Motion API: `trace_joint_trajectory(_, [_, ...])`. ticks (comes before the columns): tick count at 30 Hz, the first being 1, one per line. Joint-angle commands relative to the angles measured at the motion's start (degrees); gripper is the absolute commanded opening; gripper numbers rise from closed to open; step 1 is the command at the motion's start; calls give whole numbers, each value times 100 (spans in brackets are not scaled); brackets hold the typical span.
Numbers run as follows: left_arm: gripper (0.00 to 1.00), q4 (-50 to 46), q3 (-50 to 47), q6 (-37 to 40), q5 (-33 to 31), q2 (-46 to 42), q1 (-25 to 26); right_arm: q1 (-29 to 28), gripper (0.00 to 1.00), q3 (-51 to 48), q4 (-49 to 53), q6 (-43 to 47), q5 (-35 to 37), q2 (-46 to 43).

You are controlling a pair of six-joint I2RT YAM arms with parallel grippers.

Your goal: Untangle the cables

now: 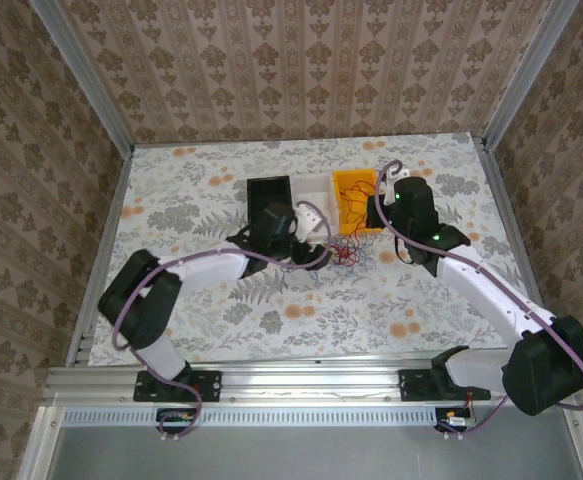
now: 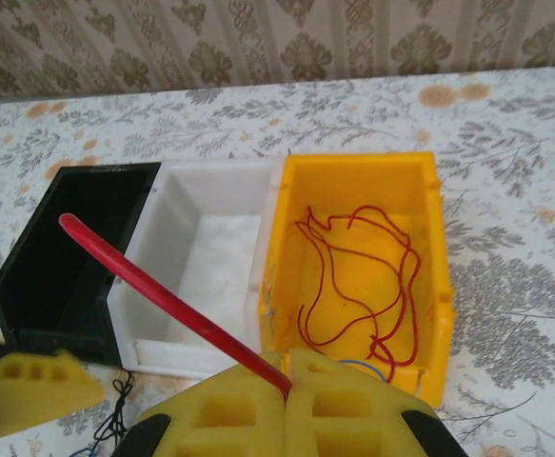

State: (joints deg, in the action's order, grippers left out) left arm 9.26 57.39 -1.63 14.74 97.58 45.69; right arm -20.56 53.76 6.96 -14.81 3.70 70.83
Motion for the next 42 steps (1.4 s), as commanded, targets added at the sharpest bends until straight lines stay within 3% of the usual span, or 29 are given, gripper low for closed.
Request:
trace_joint_trajectory(1, [80,2,626,496,415,670,118,7,1,341,126,-162,-317,74])
trace_joint_trajectory(4, [69,-115,1051,556,682,1090,144,188,1,400,139,-341,-435,72])
trace_joint_trajectory(12, [58,-163,1129,541,926,1516,146,999,1,425,-10,-931,-946,29])
trace_joint_trajectory(19, [46,78,1209,277,914,1950,150,1255,1,443,47,-981,-969,-24])
trace_joint_trajectory(29, [0,-115,761,352,435,1764,35,1935,0,703,332,-843,-497,-423])
trace_joint_trajectory(42, [0,21,-727,-85,-238,901,-283,3283,0,1048,789,-982,-160,-711])
